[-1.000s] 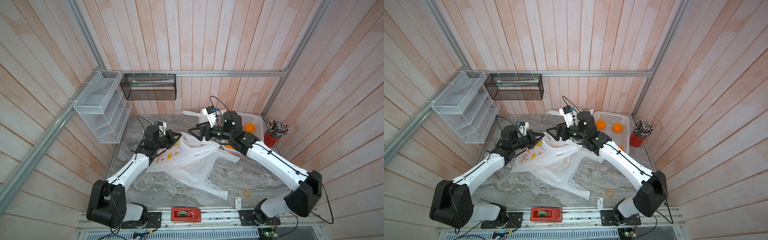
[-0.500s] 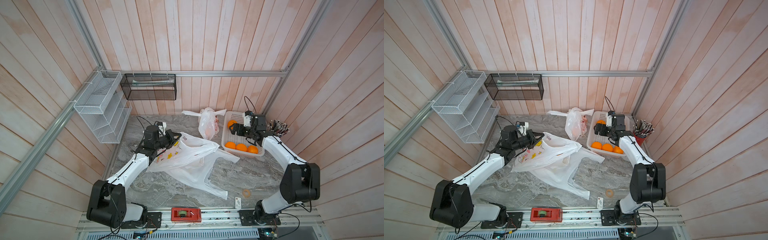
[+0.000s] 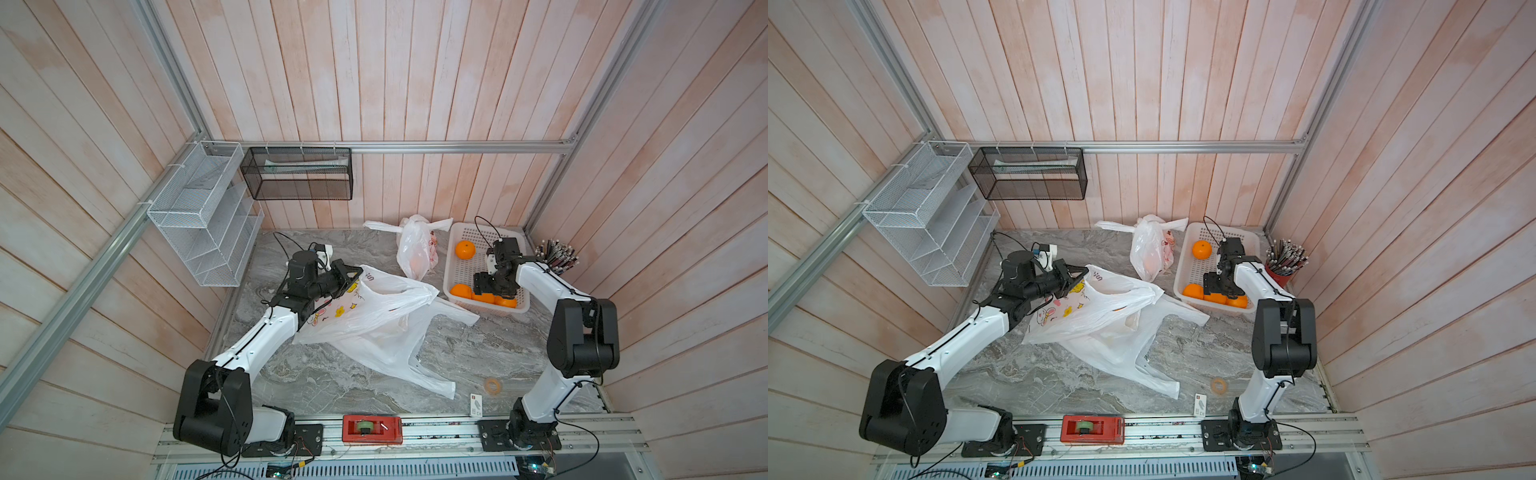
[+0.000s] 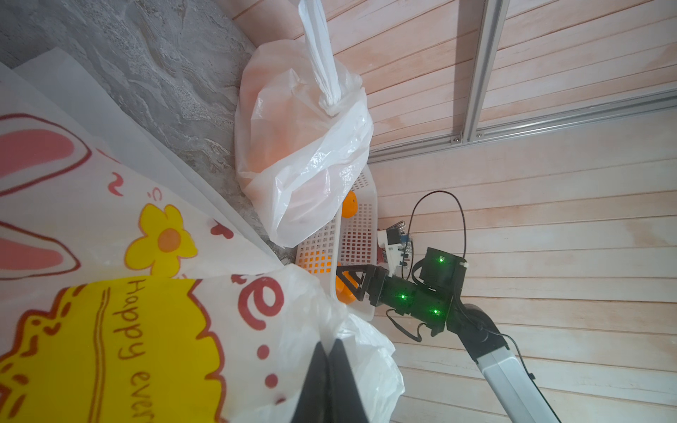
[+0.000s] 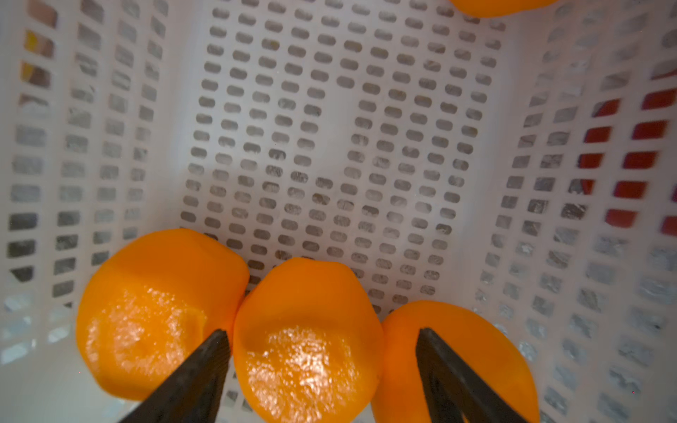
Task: Place the oranges into plastic bags & tie knots
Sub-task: Pick up the orange from the basket.
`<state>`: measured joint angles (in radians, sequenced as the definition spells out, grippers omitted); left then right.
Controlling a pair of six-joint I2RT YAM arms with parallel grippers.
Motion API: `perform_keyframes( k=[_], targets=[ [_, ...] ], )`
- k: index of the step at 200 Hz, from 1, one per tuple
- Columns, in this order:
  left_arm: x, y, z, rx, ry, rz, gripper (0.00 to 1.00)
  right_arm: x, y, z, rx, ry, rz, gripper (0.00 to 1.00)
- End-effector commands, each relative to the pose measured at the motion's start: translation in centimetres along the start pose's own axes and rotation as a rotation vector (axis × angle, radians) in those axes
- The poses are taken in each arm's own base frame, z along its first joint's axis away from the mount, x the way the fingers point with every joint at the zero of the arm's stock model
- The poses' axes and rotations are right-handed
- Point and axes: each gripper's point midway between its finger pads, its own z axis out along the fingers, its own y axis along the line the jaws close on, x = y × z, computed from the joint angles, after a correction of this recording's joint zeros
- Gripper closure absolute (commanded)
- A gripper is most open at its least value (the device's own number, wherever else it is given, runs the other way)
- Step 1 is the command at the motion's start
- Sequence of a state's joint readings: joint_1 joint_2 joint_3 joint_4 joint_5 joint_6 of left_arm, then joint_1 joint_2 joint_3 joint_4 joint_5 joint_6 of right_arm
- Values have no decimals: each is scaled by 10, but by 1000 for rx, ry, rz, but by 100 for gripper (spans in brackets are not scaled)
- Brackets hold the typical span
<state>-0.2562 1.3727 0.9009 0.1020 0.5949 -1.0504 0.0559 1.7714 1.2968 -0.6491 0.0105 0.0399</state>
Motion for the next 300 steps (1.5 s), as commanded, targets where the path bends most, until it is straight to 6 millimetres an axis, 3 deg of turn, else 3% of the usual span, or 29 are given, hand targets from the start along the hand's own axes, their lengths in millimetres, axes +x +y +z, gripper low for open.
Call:
perform_keyframes(
  k=[1,40,60,113,146,166,197,209,230,254,300],
  targets=[
    [-1,1,-3,-4,-9,21,100,9,0,-4,-17,65,-140,17],
    [-1,-1,-4,-1,-10,25,100,1,10,-7,-149,79,-295,11],
    [-1,-1,-5,0,-10,27,100,9,16,-10,-207,129,-361,9],
    [-1,-1,-4,0,-7,32,100,24,4,-9,-175,220,-424,3],
    [-2,-1,-3,2,-6,31,100,19,-5,8,-119,244,-446,2],
    [-2,-1,-2,4,-5,31,100,20,0,22,-134,261,-472,2],
    [-1,-1,-3,3,-4,29,100,34,3,43,-142,314,-473,3],
    [-2,-1,-3,1,-4,32,100,37,3,45,-144,322,-468,7],
    [-2,-2,-3,-1,-4,33,100,33,5,37,-149,299,-462,20],
    [-2,-3,-2,2,-3,35,100,16,8,14,-150,214,-446,35],
    [-2,-1,-1,5,3,42,100,-19,24,-55,-187,-28,-368,40]
  ],
)
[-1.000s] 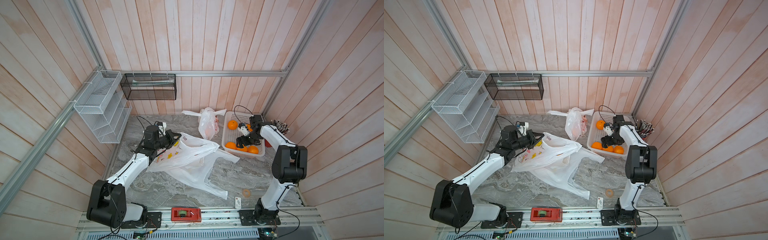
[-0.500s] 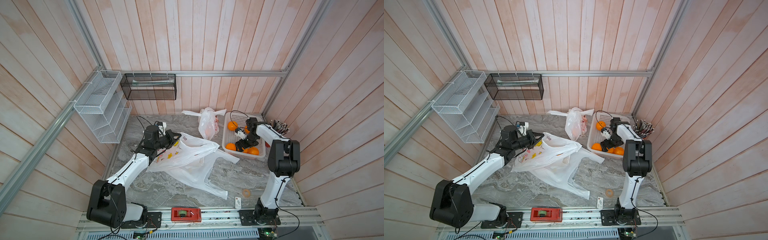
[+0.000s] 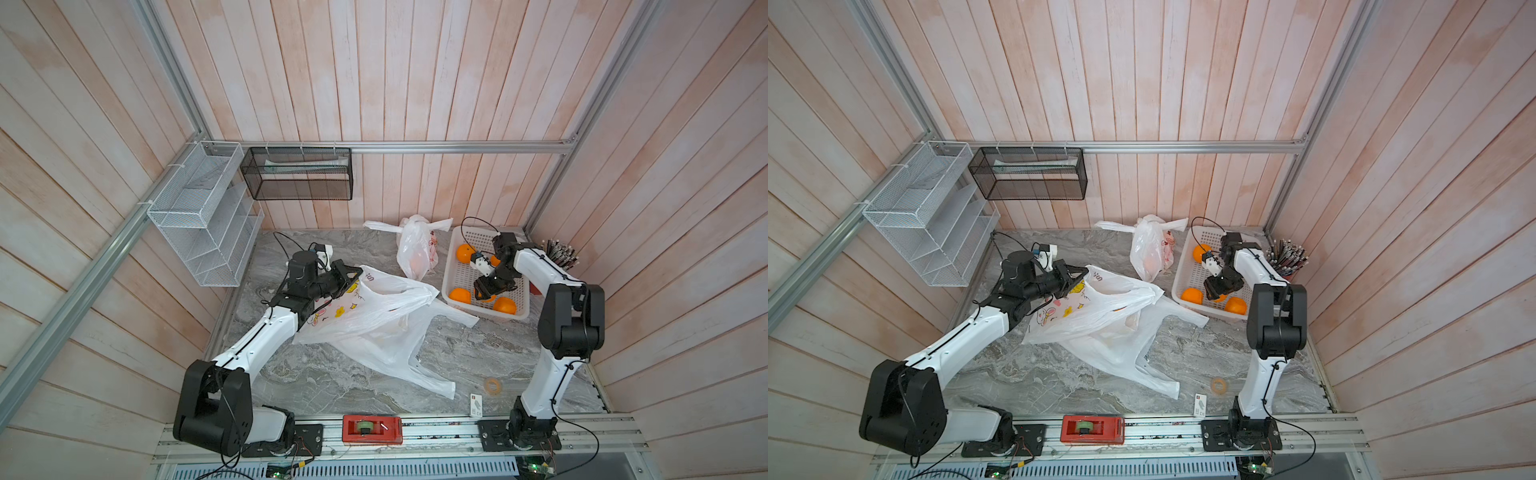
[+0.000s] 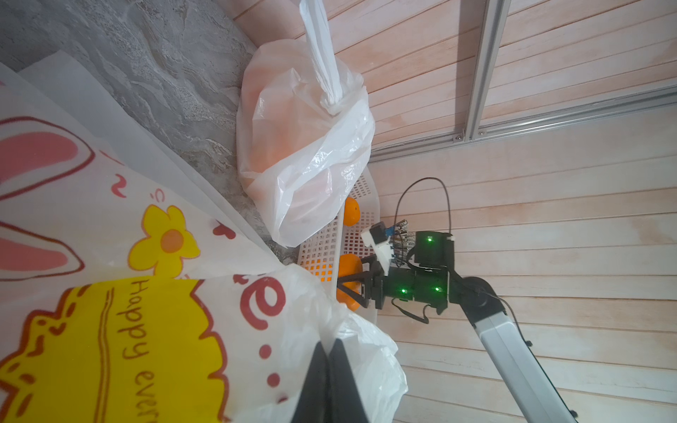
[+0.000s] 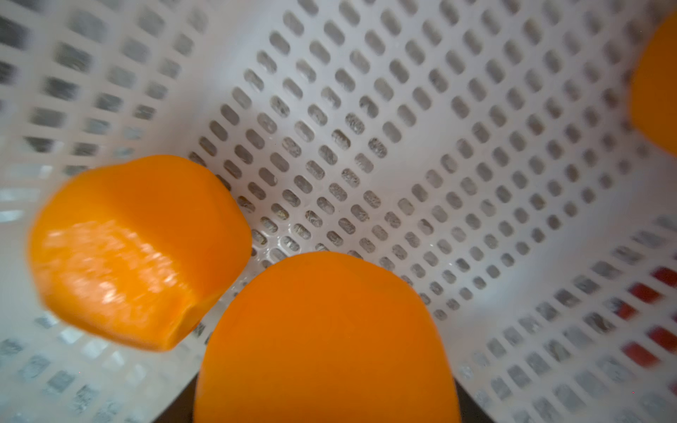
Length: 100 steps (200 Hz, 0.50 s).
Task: Place the oranges into plastic bags & tie knots
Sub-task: Pick up the orange from the basket, then place the orange in the plastic bag.
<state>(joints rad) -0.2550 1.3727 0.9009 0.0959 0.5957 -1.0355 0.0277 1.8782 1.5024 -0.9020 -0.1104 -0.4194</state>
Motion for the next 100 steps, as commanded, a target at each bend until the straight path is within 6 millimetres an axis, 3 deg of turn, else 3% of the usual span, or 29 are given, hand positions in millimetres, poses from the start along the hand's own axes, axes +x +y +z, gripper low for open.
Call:
perform_keyframes(
  k=[1,18,33,54,73,100],
  targets=[
    [-2,-3,-1,10,1,32,100,-21,13,-49,-16,-174,43,40],
    [-2,-1,0,7,4,35,100,-40,31,-86,-76,-325,50,40],
    [-1,-1,1,5,5,38,100,-60,62,-118,-161,-471,27,41],
    [-2,-1,1,8,5,40,100,-81,132,-158,-324,-664,-90,42],
    [-1,-1,1,10,9,39,100,-85,200,-183,-449,-754,-221,41],
    [0,-1,0,9,11,42,100,-85,276,-189,-572,-753,-328,42]
  ],
)
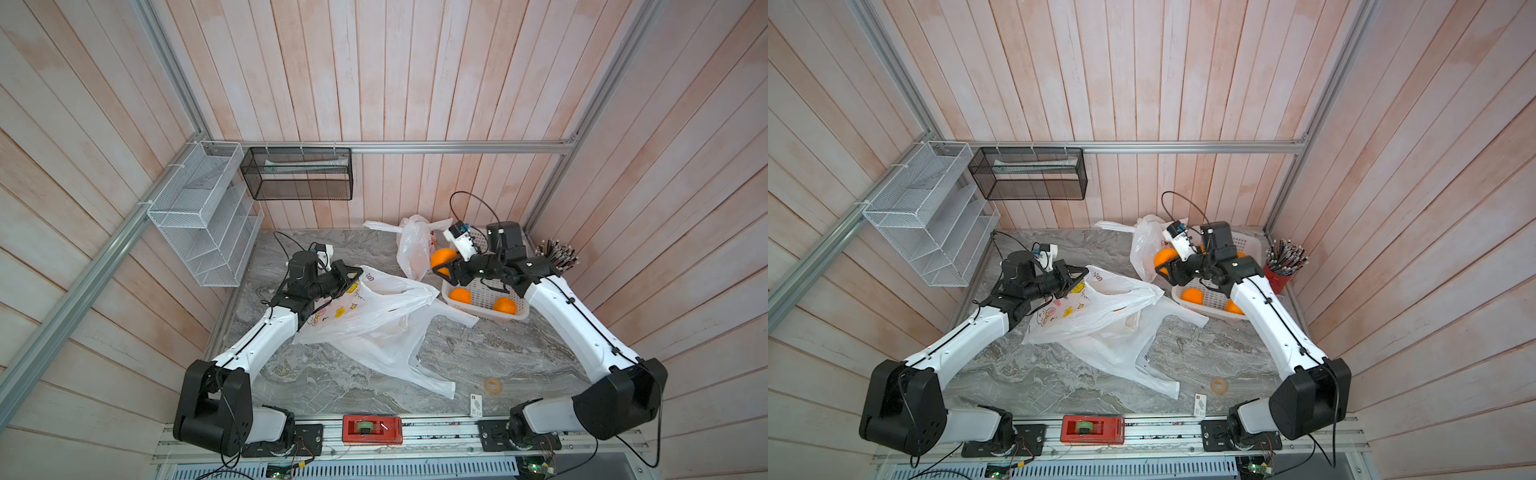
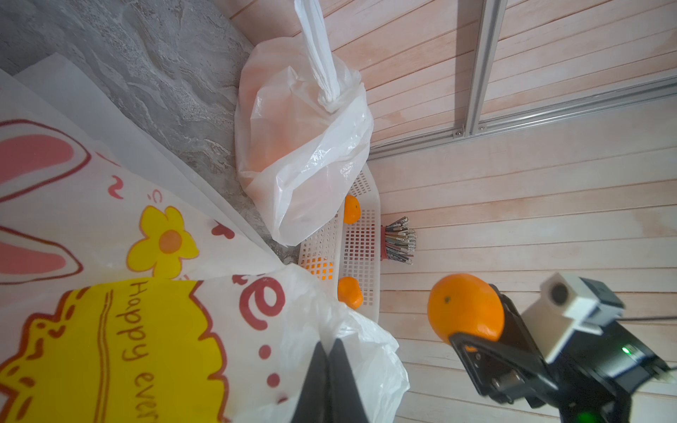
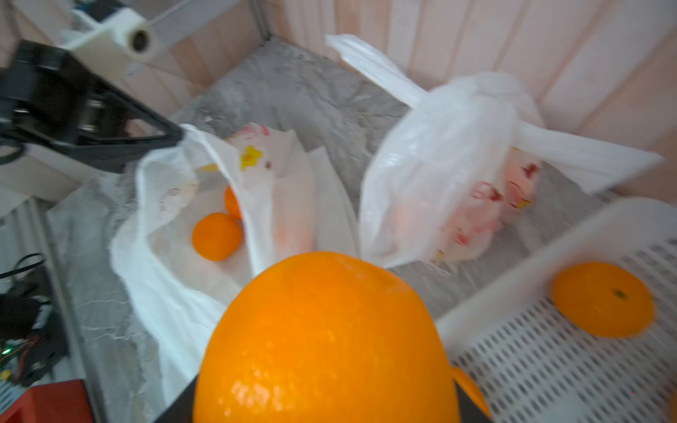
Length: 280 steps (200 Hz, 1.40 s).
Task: Place the oranges into plastic bags & tie knots
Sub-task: Place the orange in the plastic bag.
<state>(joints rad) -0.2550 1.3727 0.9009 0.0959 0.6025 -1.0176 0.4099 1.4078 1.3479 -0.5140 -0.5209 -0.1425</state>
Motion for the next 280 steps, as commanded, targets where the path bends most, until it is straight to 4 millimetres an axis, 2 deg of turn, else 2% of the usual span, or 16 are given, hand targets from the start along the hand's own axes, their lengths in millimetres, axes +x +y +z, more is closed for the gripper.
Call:
perform_keyframes(
  k=[1,10,23,95,114,135,152,166,203,223,247,263,280],
  targets=[
    [-1,0,0,5,4,23,100,-19,53,23,-161,-65,-13,42],
    [-1,-1,-1,6,4,22,100,-18,68,36,-194,-55,-18,42],
    [-1,-1,-1,8,4,20,100,-13,80,56,-225,-25,-5,42],
    [-5,-6,-14,6,-39,16,100,9,83,146,-271,74,109,40],
    [-7,-1,-18,-6,-56,2,100,17,89,168,-301,110,123,32],
    [-9,7,-22,-16,-64,-16,100,19,92,181,-324,133,125,17],
    [-8,12,-24,-16,-62,-18,100,14,93,177,-325,115,114,7],
    [-6,14,-23,-15,-58,-15,100,5,96,168,-327,85,99,2],
    [-3,18,-19,-4,-41,-16,100,-16,111,135,-365,14,90,3],
    [-2,21,-16,-3,-28,-20,100,-24,121,114,-399,-26,84,10],
    [-1,21,-13,6,-18,-16,100,-35,132,86,-422,-87,73,12],
    [-1,20,-12,12,-13,-5,100,-42,128,66,-387,-130,67,11],
    [0,19,-12,17,-11,6,100,-42,101,48,-298,-158,136,7]
  ],
)
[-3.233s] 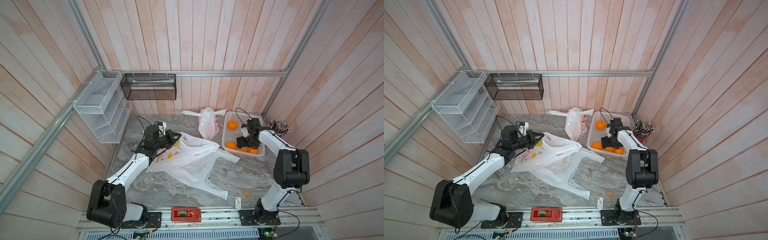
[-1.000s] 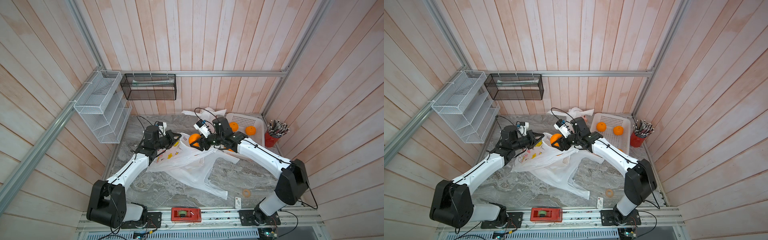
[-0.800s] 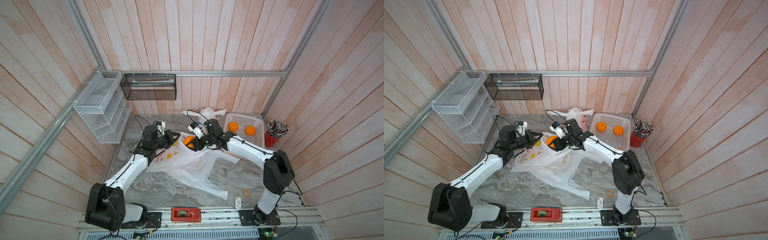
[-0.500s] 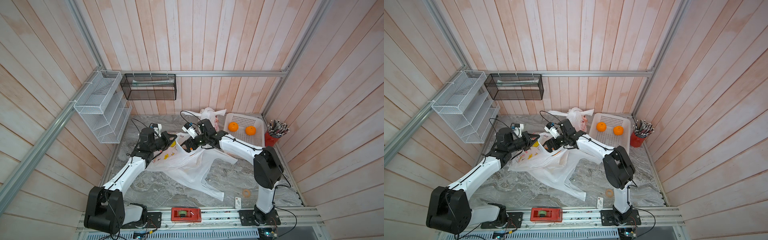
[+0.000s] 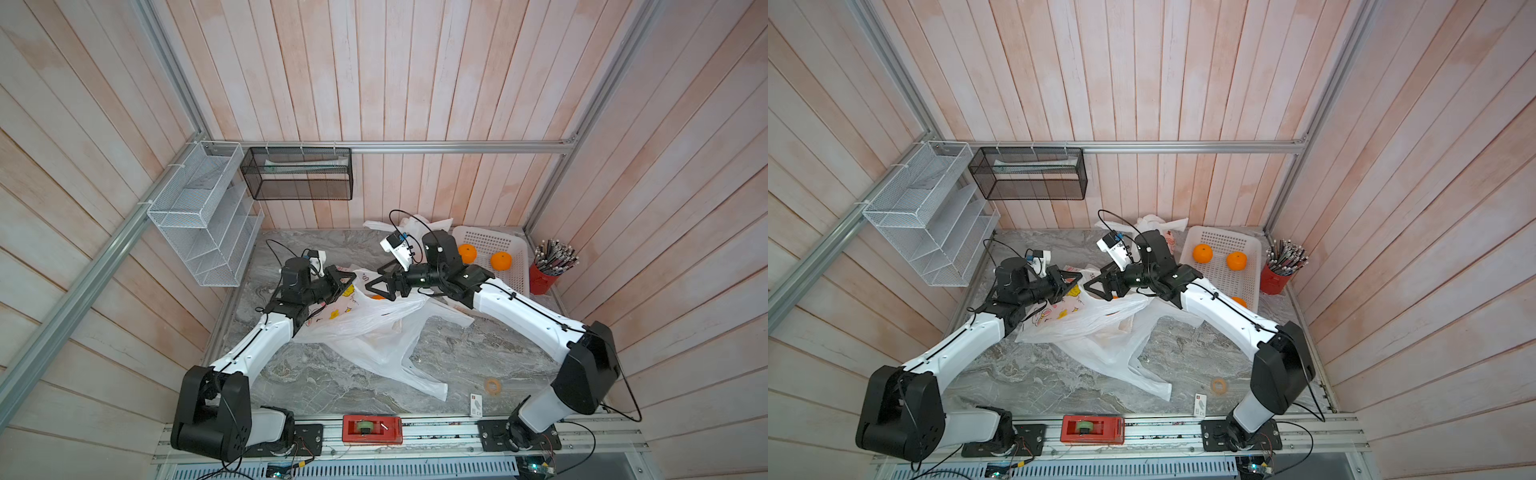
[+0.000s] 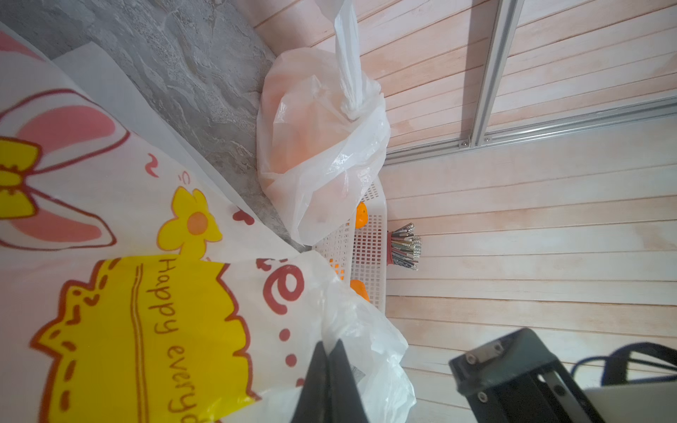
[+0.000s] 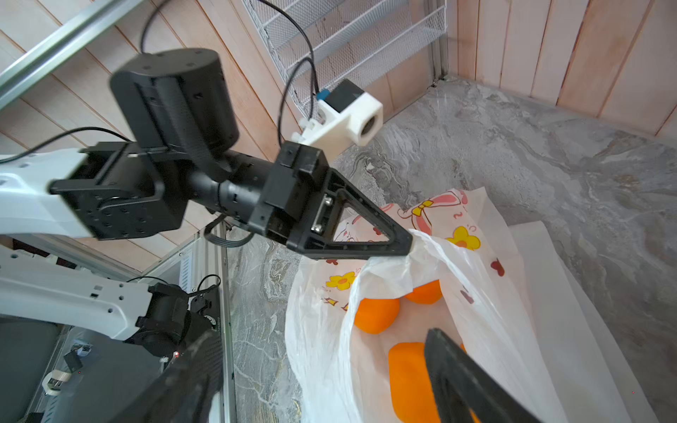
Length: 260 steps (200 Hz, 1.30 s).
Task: Place the oranges into plastic bags & tie knots
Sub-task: Place the orange in the plastic bag, then adjust the plastic bag.
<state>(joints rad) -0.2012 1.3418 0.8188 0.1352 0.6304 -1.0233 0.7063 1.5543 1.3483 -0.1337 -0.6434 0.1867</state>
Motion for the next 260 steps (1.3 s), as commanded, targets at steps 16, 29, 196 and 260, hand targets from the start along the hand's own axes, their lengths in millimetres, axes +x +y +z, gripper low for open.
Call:
perform_keyframes(
  k=[16,29,196,260],
  targets=[
    [1,-2,1,27,9,46,100,-2,-44,-57,160,-99,183,3],
    [2,-3,1,29,10,55,100,13,-69,-79,209,-108,305,3],
    [-1,-36,-7,74,-64,387,80,96,-113,-81,208,-51,718,79],
    [26,-95,-21,63,-88,870,49,97,-114,-86,211,-53,718,100]
  ],
)
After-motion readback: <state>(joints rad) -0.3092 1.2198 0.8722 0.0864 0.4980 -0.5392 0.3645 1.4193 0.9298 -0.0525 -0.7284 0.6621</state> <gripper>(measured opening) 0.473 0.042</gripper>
